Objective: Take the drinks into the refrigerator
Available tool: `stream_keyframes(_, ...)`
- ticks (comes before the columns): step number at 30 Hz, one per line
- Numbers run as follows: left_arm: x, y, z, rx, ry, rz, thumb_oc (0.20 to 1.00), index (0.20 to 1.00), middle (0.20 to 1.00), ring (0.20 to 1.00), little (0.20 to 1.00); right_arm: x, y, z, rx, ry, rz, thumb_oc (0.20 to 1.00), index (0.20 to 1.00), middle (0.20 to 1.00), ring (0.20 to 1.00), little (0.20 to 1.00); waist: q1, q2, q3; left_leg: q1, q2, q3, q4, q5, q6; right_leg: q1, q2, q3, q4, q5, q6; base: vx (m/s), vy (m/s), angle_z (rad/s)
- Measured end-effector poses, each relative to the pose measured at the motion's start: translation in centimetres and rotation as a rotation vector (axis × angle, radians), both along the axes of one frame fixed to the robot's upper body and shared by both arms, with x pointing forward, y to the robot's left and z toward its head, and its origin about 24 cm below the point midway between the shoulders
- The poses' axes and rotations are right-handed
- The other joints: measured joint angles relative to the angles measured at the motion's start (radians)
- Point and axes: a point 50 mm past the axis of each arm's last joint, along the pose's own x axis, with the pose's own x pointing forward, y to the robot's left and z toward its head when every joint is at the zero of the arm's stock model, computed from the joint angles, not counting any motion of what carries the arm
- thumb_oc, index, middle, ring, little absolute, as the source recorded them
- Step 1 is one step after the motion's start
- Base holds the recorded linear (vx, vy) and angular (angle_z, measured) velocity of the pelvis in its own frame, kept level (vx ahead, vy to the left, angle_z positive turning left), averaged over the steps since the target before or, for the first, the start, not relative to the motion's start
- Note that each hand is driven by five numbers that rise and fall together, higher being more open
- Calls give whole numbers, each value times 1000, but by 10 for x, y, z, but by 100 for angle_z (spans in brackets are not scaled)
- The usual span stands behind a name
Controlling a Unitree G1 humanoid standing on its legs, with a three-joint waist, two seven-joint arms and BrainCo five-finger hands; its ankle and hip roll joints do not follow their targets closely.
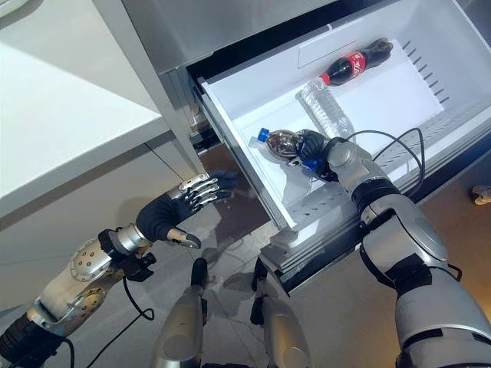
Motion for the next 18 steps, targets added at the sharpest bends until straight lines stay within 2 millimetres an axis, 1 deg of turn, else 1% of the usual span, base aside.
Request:
stream_keyframes(6, 0, 0, 0, -1, 1, 3, 1000, 1000, 1000, 1000, 1000, 1, 5, 3, 5, -11, 14, 1000, 1000, 1000, 1000, 1000, -5, 0, 0, -3, 0, 0, 3, -1, -1, -2, 2, 4, -1, 0, 0, -1, 2, -1)
stream_keyframes(10, 0, 0, 0, -2, 2, 5, 1000, 1000, 1000, 1000, 1000, 2, 19, 2, 19, -12, 45, 1000, 1000, 1000, 1000, 1000, -2, 0, 0, 0, 2, 11, 3, -2, -2, -4, 5, 12, -1, 2, -2, -9, 2, -7)
stream_keyframes(18, 1, -1, 2, -4, -9, 6, 1000, 1000, 1000, 1000, 1000, 2, 28, 2, 24, -10, 71, 1000, 1000, 1000, 1000, 1000, -4, -1, 0, 11, 5, 17, 3, -3, -4, 2, 9, 17, 0, 3, -4, -2, -10, -2)
